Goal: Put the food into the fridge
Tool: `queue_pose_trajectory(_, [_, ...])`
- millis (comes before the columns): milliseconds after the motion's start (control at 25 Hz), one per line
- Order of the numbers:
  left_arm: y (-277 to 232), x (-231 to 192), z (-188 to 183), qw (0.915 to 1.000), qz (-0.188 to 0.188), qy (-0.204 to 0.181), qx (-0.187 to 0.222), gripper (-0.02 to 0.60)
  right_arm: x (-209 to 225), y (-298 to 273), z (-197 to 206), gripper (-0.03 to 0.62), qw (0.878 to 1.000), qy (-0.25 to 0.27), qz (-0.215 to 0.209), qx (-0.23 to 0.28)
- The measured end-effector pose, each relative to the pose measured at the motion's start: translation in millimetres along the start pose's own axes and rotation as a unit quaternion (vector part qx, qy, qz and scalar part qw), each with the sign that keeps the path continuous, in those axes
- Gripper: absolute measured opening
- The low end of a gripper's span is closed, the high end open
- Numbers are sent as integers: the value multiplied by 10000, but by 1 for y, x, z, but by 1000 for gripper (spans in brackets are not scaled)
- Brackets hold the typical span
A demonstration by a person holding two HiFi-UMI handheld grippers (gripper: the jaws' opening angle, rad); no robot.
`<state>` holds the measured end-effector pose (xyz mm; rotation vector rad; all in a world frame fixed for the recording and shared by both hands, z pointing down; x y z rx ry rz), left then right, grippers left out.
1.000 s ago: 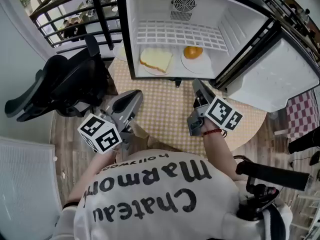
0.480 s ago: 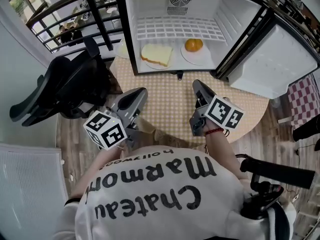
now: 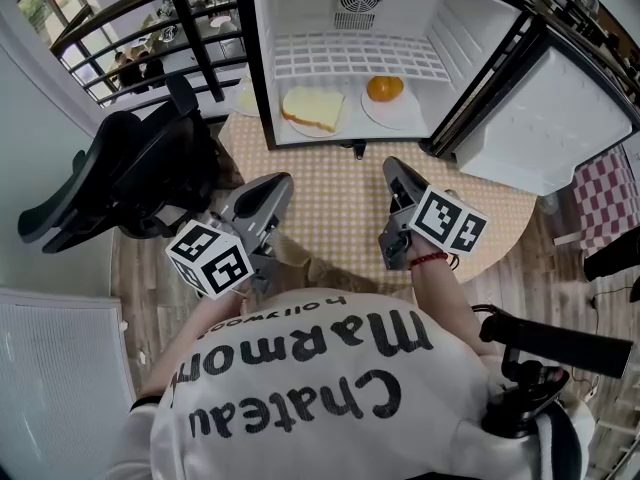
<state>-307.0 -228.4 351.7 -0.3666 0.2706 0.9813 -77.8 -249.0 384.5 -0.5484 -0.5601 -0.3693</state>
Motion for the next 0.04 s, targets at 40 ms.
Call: queue_pose_trajectory(40, [1,0,0,10000,-4,4,13,5,0,0,0,14,10000,-1,2,-22])
Point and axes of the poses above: the fingertips, and each gripper's own axes: y backward along the fingers, x to its right, z out of its underside, the point moved 4 cm from there along y, backward along the fingers, and after that the axes turned 12 degrees about -x, right-handed, at the moved point
